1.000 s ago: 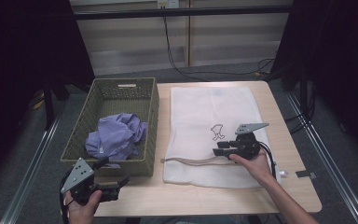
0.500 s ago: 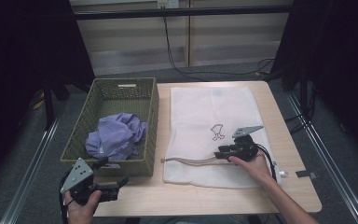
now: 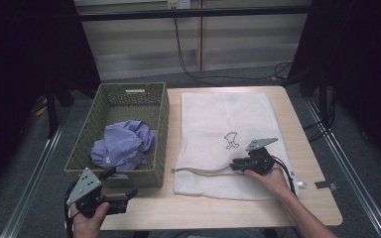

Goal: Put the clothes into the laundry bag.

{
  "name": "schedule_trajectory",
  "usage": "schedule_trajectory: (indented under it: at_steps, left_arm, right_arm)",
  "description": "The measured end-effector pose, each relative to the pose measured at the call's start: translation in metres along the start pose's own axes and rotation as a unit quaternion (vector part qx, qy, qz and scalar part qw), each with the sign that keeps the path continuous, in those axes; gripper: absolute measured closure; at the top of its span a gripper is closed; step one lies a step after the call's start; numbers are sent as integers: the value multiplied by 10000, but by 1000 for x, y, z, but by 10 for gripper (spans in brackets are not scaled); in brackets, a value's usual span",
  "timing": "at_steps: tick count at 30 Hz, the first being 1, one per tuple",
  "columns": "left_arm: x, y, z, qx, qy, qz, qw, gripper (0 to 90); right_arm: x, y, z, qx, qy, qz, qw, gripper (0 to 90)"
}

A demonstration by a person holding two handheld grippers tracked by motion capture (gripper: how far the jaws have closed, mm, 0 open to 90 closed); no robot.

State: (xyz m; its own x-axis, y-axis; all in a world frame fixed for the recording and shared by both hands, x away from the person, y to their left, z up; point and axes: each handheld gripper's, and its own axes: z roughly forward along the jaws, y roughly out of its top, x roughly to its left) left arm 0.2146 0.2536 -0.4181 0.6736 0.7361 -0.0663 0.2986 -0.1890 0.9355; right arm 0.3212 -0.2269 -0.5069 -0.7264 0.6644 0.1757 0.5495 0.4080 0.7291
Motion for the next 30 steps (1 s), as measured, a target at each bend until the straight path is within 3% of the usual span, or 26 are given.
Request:
schedule_trajectory:
  at_steps: [7,11,15,25,30]
  left_arm:
    - [0,0,1,26,6,10,10000,50]
    - [1,0,1,27,-27,13,10000,50]
    - [1,0,1,30,-25,31,10000,50]
    - [1,0,0,-10,-14,-16,10000,50]
    - [1,0,0,-4,-4,-4,10000,50]
  right_arm:
    - [1,-2,0,-43,-41,-109,9999,743]
    - [4,-1,0,10,-183,-158,9997,829]
    - [4,-1,0,13,-188,-38,9998,877]
    - [3,1,-2,55,-149,113,9998,883]
    - [2,3,-7,-98,-41,253,9996,884]
